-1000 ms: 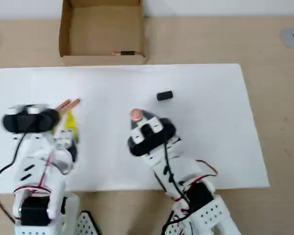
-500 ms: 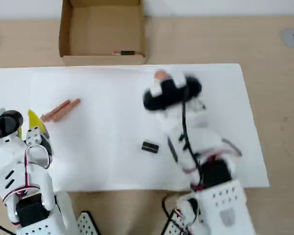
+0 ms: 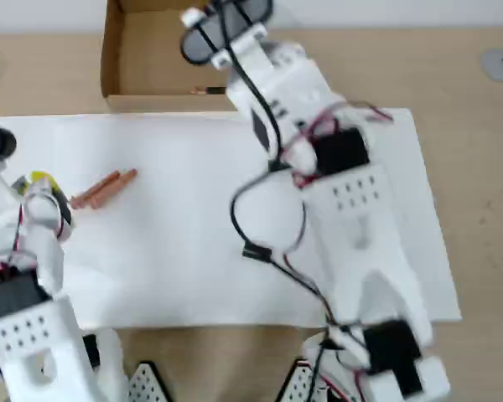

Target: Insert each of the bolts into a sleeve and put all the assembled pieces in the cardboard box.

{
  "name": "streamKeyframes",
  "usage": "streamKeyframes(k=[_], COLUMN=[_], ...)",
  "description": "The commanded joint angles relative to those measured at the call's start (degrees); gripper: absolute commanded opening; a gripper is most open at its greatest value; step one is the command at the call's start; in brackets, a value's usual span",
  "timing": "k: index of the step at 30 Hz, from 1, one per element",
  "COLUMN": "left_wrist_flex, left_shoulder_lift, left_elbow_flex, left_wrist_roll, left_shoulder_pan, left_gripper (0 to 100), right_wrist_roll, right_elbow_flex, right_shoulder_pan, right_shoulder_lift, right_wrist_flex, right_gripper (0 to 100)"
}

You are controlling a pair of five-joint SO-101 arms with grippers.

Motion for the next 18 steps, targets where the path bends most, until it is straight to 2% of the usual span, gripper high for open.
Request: streamKeyframes(k=[1, 10, 18], left_wrist_flex=[-0.79, 0.62, 2.81], left_shoulder_lift=[4.7, 5.93, 5.58], left_elbow_flex=[-3.96, -1.93, -0.62], left_wrist_roll=[0.0, 0.18, 0.26], left_shoulder_pan=[0.53, 4.31, 6.07], left_gripper=[4, 4, 3], right_wrist_roll=[3.78, 10.9, 11.6], right_elbow_flex=[-12.18, -29.67, -41.45], right_shoulder_pan=[-1.1, -1.36, -3.47], right_shoulder_lift=[7.52, 27.03, 43.03], right_wrist_flex=[0.09, -2.99, -2.81], right_gripper=[1.0, 1.0, 1.0])
